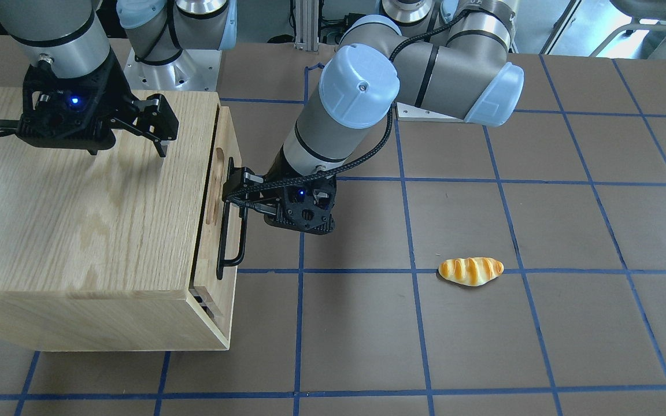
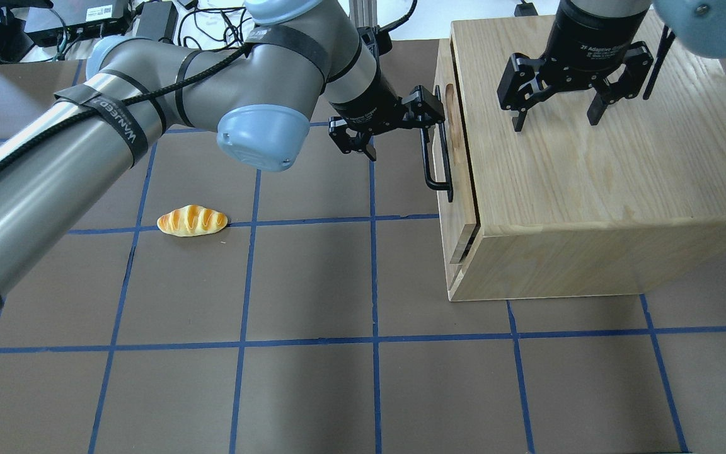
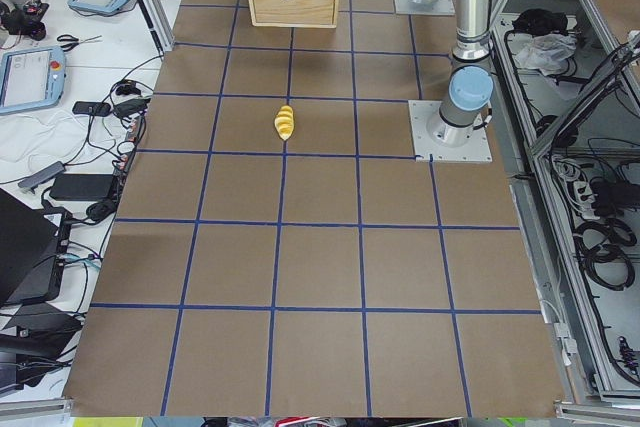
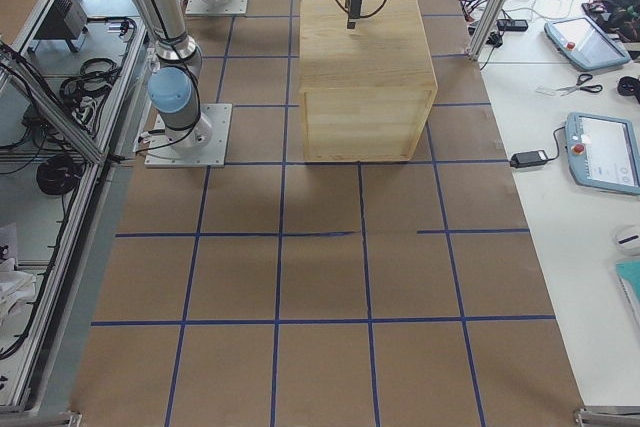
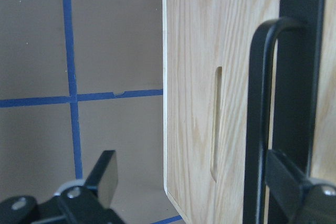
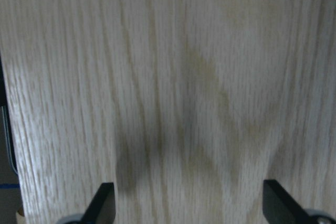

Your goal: Open upper drawer

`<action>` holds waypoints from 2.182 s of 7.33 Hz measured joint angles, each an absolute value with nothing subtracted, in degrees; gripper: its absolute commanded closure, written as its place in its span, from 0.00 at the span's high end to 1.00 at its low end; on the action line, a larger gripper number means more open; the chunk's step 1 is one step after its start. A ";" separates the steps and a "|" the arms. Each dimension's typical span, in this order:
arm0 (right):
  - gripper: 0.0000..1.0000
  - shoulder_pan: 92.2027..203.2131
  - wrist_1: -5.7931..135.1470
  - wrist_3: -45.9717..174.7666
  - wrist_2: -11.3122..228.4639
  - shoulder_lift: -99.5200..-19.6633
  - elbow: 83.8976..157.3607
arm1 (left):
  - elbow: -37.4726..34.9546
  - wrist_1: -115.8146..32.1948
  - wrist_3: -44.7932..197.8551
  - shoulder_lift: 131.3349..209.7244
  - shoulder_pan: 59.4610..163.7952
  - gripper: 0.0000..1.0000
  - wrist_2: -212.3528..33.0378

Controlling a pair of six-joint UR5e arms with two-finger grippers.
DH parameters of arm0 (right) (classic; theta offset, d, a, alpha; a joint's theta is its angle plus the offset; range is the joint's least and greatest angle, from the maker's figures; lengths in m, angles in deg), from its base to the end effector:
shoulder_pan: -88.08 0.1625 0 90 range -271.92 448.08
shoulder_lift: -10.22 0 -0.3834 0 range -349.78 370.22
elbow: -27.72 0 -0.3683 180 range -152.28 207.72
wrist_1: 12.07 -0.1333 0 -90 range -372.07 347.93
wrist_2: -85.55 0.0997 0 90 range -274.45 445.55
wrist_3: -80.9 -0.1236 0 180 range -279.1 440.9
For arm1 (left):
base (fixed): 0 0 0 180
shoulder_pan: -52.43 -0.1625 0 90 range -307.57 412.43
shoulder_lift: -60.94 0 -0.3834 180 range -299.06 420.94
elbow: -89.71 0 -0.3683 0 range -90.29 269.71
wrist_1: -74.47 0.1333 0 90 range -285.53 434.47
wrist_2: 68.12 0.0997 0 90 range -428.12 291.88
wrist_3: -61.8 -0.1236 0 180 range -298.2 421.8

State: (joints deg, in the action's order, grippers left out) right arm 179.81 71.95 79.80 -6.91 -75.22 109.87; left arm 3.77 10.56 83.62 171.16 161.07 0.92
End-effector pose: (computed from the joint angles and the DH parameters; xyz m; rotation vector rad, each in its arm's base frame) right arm 0.1428 -0.4879 0.4378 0.0186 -3.0967 -0.0710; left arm -0.3614 -0.5159 0.3233 0.0320 -2.7394 0.0481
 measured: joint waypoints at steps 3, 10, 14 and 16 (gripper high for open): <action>1.00 179.83 71.95 79.79 -6.91 -75.21 109.82 | 4.01 10.57 83.56 171.10 161.07 1.00 0.54; 1.00 179.82 71.95 79.78 -6.91 -75.21 109.81 | 3.70 9.85 79.58 171.28 159.32 1.00 1.12; 1.00 179.81 71.95 79.82 -6.91 -75.21 109.83 | 3.20 8.01 76.34 170.29 156.97 1.00 2.19; 1.00 179.81 71.95 79.78 -6.91 -75.21 109.83 | 2.02 7.88 74.43 169.92 156.33 1.00 4.19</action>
State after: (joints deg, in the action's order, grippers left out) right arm 179.81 71.95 79.78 -6.91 -75.21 109.83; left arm 2.02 7.88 74.43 169.92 156.33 4.19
